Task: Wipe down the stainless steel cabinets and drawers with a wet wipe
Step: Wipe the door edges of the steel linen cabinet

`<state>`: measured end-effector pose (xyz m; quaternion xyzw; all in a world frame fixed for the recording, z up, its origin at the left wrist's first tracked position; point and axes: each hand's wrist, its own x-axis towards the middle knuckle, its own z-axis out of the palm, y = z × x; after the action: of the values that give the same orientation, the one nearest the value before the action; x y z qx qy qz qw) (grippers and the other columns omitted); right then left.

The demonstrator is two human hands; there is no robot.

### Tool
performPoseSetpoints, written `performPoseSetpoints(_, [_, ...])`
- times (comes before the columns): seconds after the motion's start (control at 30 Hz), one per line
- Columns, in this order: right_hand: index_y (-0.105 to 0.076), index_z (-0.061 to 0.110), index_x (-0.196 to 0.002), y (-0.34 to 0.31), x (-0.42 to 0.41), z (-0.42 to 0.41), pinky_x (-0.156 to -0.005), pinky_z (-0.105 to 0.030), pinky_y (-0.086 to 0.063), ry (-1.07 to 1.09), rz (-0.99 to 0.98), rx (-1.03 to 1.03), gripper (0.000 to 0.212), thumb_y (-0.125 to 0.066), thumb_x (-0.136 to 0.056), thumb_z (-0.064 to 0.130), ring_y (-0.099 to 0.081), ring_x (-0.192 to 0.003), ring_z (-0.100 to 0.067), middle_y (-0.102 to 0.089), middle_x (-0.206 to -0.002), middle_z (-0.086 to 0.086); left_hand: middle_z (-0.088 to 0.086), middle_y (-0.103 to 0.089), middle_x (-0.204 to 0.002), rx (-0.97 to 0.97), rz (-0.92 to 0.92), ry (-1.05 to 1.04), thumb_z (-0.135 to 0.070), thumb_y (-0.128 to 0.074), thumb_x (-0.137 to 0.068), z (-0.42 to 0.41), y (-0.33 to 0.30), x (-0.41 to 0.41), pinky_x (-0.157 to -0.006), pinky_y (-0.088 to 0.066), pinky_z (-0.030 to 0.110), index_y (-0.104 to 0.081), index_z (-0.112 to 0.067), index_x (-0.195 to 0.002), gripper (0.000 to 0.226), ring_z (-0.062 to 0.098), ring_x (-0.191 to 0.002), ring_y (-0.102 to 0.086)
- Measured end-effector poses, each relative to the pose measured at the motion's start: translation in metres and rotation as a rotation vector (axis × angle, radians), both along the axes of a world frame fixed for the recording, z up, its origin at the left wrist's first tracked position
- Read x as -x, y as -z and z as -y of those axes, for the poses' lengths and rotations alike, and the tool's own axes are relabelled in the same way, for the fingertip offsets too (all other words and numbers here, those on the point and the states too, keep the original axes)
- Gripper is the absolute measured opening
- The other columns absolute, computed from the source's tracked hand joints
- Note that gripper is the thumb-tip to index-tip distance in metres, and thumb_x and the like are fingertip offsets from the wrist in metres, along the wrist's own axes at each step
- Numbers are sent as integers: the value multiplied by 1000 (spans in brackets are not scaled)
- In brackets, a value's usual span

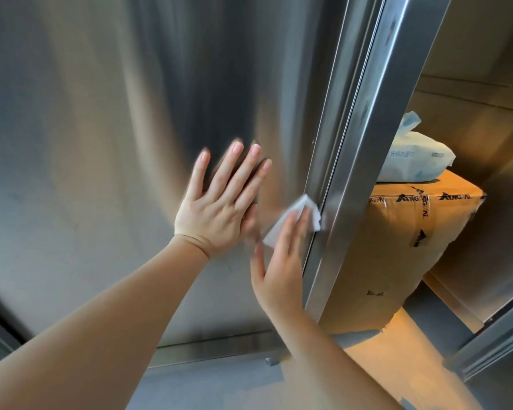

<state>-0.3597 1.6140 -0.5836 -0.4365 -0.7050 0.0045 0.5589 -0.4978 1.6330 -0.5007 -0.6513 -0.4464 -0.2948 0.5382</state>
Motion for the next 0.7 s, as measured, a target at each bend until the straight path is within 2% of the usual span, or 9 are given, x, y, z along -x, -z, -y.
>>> performPoseSetpoints(0.1, [-35, -6, -143, -48, -4, -11, -114, -41, -33, 75, -36, -141, 64, -59, -84, -5, -25, -144, -39, -30, -150, -29, 8, -23, -161, -17, 3, 17, -33, -39, -96, -2, -2, 0, -121, -10, 53, -29, -14, -154, 62, 28, -149, -21])
performPoseSetpoints(0.2, [-59, -6, -123, -80, -14, -9, -100, -48, -47, 123, -132, -198, 45, -56, -80, -17, -53, -121, -38, -55, -127, -25, 7, -22, -162, -23, -5, 19, -33, -40, -95, -4, 0, 2, -120, -13, 54, -28, -15, -155, 64, 28, -149, -21])
performPoseSetpoints(0.3, [-66, -4, -114, -128, -28, 7, -93, -39, -52, 89, -144, -286, 39, -50, -83, -20, -61, -109, -31, -62, -114, -20, 6, -20, -163, -13, -1, 16, -34, -39, -95, -5, 2, 2, -120, -15, 55, -26, -16, -155, 64, 27, -149, -20])
performPoseSetpoints(0.37, [-69, -3, -111, -180, -40, 21, -95, -32, -51, 86, -83, -475, 38, -47, -85, -18, -63, -106, -30, -65, -111, -19, 5, -19, -163, 3, 10, 11, -34, -39, -95, -4, 2, 2, -120, -15, 54, -25, -17, -155, 65, 26, -150, -19])
performPoseSetpoints(0.47, [-72, -3, -107, -262, -62, 27, -95, -32, -48, 158, 153, -855, 37, -37, -97, -4, -59, -102, -31, -67, -108, -20, 5, -18, -164, 44, 29, 23, -33, -38, -96, 2, -1, 1, -121, -13, 54, -24, -17, -156, 64, 25, -150, -18])
performPoseSetpoints(0.5, [-72, -2, -107, -284, -71, 24, -94, -35, -49, 224, 262, -898, 39, -35, -100, 0, -57, -104, -30, -67, -109, -20, 5, -20, -163, 57, 57, 40, -31, -40, -95, 5, -3, -2, -120, -14, 54, -26, -17, -155, 64, 25, -150, -19])
performPoseSetpoints(0.57, [-68, -1, -115, -312, -87, 13, -99, -41, -47, 372, 531, -726, 37, -35, -99, 3, -53, -117, -34, -64, -119, -19, 6, -26, -161, 78, 146, 100, -26, -44, -93, 14, -8, -12, -119, -15, 57, -34, -16, -152, 61, 26, -148, -24])
performPoseSetpoints(0.63, [-58, -4, -127, -315, -97, 2, -113, -46, -32, 465, 831, -478, 38, -40, -97, 6, -42, -133, -39, -54, -135, -22, 6, -29, -159, 95, 188, 170, -23, -45, -92, 22, -16, -24, -120, -13, 56, -40, -16, -149, 57, 26, -147, -26])
performPoseSetpoints(0.7, [-48, -8, -137, -297, -104, -3, -120, -49, -15, 487, 1098, -415, 47, -44, -95, 13, -31, -141, -41, -44, -144, -26, 5, -25, -159, 110, 166, 196, -23, -43, -92, 25, -30, -29, -121, -9, 54, -40, -17, -149, 57, 25, -148, -25])
